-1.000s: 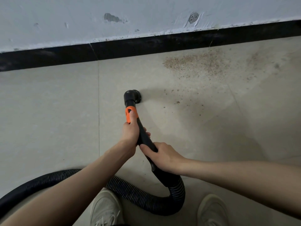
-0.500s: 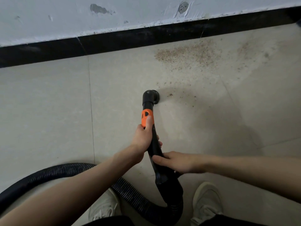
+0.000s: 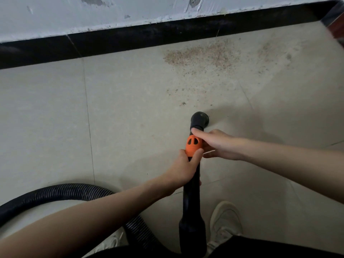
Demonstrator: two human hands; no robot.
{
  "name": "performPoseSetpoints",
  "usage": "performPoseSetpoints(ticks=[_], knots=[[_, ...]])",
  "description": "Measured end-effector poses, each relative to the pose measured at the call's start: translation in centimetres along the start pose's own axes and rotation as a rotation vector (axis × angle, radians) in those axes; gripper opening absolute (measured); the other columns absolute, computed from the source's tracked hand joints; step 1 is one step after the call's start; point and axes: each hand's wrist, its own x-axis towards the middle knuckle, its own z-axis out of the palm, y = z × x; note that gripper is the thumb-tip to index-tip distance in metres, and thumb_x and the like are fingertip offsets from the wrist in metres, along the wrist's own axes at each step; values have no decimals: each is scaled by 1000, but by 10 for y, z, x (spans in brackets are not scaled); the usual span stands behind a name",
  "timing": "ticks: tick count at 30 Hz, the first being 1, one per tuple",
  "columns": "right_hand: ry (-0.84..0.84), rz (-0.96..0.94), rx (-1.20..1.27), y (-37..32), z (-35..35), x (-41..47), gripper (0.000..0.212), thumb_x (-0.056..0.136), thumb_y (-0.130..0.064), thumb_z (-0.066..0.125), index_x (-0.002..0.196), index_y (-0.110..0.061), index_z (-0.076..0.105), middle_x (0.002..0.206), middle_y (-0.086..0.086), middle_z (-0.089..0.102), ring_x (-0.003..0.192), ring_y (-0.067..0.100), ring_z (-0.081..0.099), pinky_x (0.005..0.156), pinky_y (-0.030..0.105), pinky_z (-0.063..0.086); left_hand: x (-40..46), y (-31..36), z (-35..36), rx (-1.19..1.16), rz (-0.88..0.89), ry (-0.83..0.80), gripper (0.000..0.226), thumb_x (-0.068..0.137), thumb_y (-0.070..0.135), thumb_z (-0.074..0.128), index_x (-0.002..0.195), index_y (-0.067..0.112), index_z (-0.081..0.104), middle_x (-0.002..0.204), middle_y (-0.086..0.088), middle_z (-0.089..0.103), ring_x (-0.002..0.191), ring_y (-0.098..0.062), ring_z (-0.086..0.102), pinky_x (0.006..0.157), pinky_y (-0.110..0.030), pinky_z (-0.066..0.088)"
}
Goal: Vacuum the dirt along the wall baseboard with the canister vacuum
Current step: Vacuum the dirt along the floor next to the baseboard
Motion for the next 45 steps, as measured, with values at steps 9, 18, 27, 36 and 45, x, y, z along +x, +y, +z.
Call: performPoseSetpoints(ticks=[9, 18, 27, 36, 45], knots=[[117, 126, 512, 20, -28, -6, 16, 97, -18, 55, 85, -8, 52, 75, 8, 53, 67, 19, 53, 57, 31, 46, 16, 11, 34, 260, 70, -152, 45, 94, 48, 48, 112, 9, 36, 100, -17, 57, 95, -39, 62, 87, -48, 51], [284, 100, 815, 37, -54, 2, 18, 103, -18, 43, 91, -9, 52, 82, 9, 55, 72, 20, 54, 61, 33, 44, 50, 20, 39, 712, 324, -118, 39, 93, 45, 50, 107, 11, 39, 97, -18, 62, 87, -35, 60, 63, -33, 37], [40, 141, 738, 15, -8, 28, 17, 103, -21, 45, 97, -7, 52, 85, 10, 58, 77, 21, 58, 61, 33, 46, 35, -5, -18, 743, 303, 34, 40, 95, 42, 49, 117, 10, 40, 96, -19, 65, 88, -36, 62, 64, -34, 39], [118, 112, 811, -8, -4, 35, 24, 103, -16, 44, 124, -5, 46, 93, 13, 57, 81, 24, 57, 66, 39, 47, 52, 8, -28, 846, 340, 86, 41, 94, 44, 48, 117, 11, 40, 88, -13, 61, 82, -34, 61, 63, -34, 41], [181, 41, 867, -5, -11, 44, 34, 104, -16, 41, 134, 1, 43, 98, 15, 56, 96, 27, 58, 84, 40, 44, 71, 15, -30, 919, 370, 73, 44, 93, 48, 48, 115, 11, 40, 89, -13, 62, 79, -31, 61, 68, -39, 49]])
